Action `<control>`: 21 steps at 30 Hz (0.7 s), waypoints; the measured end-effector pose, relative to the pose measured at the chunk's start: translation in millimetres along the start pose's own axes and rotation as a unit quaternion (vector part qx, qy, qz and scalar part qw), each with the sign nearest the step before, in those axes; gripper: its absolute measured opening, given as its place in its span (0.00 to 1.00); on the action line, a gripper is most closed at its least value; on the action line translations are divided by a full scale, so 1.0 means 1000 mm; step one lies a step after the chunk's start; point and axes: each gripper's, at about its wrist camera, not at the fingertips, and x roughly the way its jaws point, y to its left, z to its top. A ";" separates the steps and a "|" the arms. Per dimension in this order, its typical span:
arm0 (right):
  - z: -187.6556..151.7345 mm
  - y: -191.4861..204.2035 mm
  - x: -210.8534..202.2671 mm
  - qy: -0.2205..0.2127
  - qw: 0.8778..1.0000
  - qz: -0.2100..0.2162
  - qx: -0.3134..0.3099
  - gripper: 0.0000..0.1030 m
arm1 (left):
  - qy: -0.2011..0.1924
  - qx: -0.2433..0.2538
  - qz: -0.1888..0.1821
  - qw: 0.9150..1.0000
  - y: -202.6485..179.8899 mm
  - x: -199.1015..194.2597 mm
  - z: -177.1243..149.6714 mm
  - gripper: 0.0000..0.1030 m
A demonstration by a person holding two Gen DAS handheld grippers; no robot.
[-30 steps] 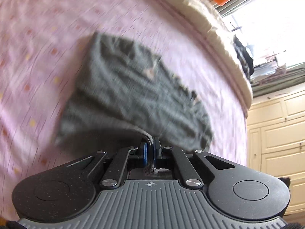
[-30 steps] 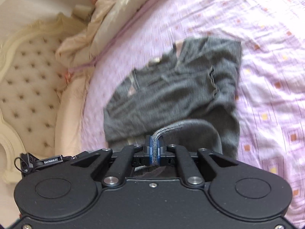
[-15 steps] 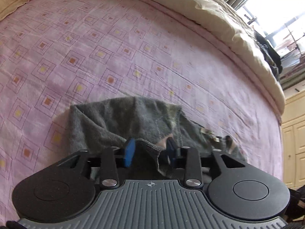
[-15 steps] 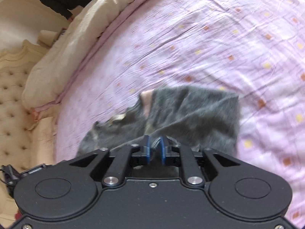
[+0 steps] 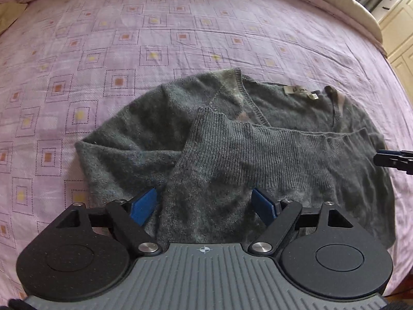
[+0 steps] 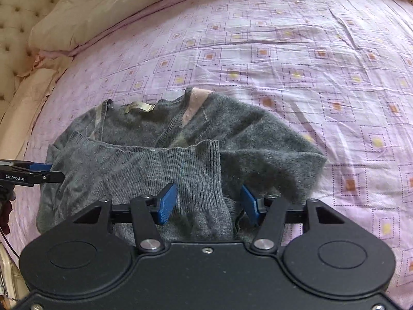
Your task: Fold small clothes
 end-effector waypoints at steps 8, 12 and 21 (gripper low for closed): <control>0.008 0.007 0.017 0.011 1.000 0.010 0.000 0.60 | 0.003 0.003 0.003 1.000 0.001 0.013 0.022 0.77; 0.010 0.011 0.018 0.013 1.000 0.003 -0.001 0.42 | 0.012 0.027 0.028 0.999 -0.009 0.020 0.027 0.74; 0.009 0.020 -0.002 -0.019 1.000 -0.010 -0.010 0.14 | -0.050 0.023 0.045 0.997 -0.024 0.000 0.015 0.06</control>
